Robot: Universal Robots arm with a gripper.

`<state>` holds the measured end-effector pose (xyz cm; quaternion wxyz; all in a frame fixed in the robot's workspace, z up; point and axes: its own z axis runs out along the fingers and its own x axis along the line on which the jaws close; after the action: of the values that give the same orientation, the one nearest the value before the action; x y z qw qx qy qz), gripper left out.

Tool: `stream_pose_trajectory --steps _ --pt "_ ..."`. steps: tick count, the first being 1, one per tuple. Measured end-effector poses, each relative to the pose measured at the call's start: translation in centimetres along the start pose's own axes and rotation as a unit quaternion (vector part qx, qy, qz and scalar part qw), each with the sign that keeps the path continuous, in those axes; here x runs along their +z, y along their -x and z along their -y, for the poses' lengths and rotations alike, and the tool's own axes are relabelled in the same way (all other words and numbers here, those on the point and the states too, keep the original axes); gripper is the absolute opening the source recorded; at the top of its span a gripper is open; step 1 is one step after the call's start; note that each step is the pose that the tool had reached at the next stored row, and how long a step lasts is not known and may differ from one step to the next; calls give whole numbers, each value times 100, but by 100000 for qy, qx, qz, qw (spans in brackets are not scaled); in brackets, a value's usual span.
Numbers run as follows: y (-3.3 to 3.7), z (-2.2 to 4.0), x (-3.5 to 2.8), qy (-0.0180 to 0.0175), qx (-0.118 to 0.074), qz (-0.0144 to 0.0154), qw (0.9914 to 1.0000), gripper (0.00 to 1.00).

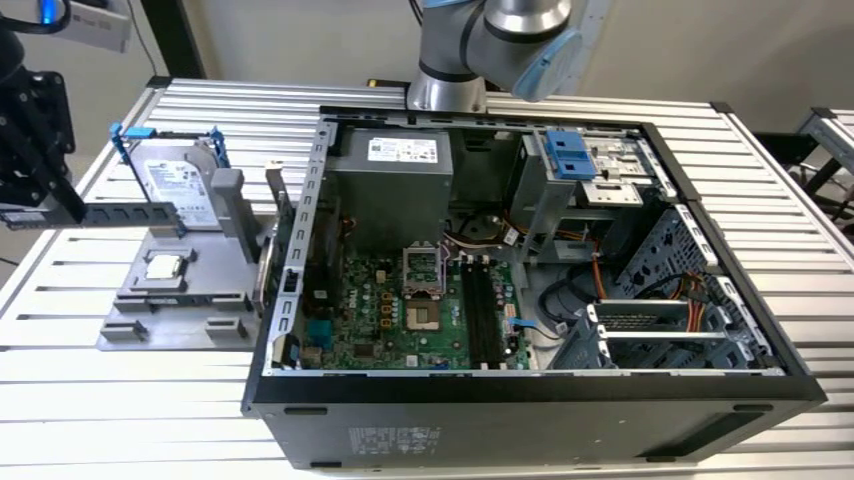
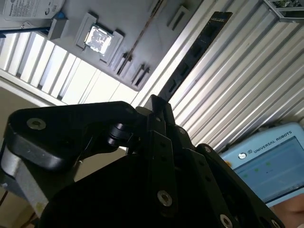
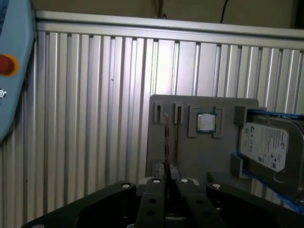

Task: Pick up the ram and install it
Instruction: 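Pick up the ram and move it above insertion slot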

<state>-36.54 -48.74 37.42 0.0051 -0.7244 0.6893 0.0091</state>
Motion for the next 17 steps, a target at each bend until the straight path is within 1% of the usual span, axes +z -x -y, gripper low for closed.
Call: stream_pose_trajectory --steps 5,8,11,17 --pt "0 0 -1 -1 3 163 100000 0" --pt "-2 31 -1 -1 0 169 100000 0" --pt "-5 111 -2 23 5 168 100000 0" --pt "-15 296 -3 180 9 175 100000 0"
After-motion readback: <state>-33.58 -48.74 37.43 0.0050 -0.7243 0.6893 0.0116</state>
